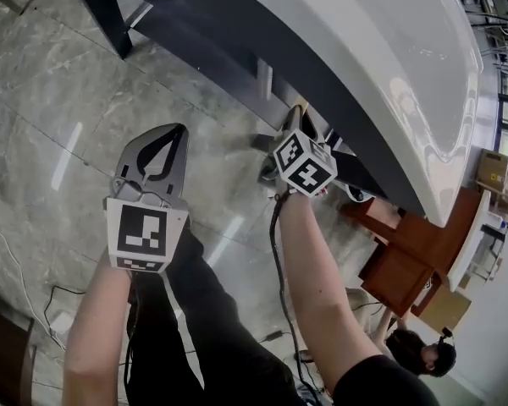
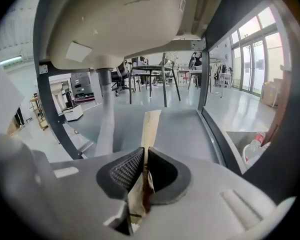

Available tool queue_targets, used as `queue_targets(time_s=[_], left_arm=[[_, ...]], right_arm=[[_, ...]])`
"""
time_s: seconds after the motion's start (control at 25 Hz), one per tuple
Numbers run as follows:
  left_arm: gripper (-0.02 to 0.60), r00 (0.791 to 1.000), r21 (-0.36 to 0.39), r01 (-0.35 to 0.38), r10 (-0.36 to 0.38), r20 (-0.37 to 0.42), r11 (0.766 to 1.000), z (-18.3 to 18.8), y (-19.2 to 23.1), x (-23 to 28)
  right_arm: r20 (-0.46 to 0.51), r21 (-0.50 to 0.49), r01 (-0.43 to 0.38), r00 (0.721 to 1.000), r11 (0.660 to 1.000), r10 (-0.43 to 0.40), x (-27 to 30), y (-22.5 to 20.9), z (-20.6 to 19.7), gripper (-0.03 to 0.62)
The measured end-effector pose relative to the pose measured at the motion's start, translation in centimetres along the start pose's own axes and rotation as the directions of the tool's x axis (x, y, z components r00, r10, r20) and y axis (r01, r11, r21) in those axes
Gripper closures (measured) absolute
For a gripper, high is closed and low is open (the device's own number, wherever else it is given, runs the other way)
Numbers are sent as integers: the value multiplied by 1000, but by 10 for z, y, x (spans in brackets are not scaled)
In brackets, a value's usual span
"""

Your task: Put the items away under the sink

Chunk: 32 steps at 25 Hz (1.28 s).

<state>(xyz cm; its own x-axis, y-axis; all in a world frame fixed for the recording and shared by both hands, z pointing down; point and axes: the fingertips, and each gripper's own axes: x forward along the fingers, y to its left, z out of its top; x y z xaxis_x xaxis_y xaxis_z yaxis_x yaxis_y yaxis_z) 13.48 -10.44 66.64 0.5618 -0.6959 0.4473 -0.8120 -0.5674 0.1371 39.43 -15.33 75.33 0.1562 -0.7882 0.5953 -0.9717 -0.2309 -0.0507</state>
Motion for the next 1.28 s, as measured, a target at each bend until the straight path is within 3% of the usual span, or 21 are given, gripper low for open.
queue_targets(time_s=[0.2,0.4,0.52,0.64,0.84,1.04,1.28], left_arm=[[572,1000,-12,7,-7,-13,1000,-3,-3,14],[572,1000,-25,9,-9,-22,1000,-7,1,16],[572,999,-23,13,-14,-34,1000,-11,1,12],[572,999,-19,15,-16,-38,1000,-12,2,5],[572,998,-56,15,-18,-54,998,-20,-2,-22],[572,997,-42,40,-43,-69,998,-18,-14,-61],[572,998,-27,62,-63,-29,998,16,-25,-111]], right_arm=[[-21,-61,35,999,998,-37,25,-11,6,562],[-14,-187,39,999,981,-43,36,-8,14,559],[-18,-224,37,999,974,-42,32,-6,12,524],[-24,-217,45,998,975,-51,24,-6,7,468],[12,-184,80,997,980,-79,-9,-8,7,467],[34,-127,93,995,988,-89,-63,-1,5,467],[68,-66,15,998,998,-11,-144,43,11,485]])
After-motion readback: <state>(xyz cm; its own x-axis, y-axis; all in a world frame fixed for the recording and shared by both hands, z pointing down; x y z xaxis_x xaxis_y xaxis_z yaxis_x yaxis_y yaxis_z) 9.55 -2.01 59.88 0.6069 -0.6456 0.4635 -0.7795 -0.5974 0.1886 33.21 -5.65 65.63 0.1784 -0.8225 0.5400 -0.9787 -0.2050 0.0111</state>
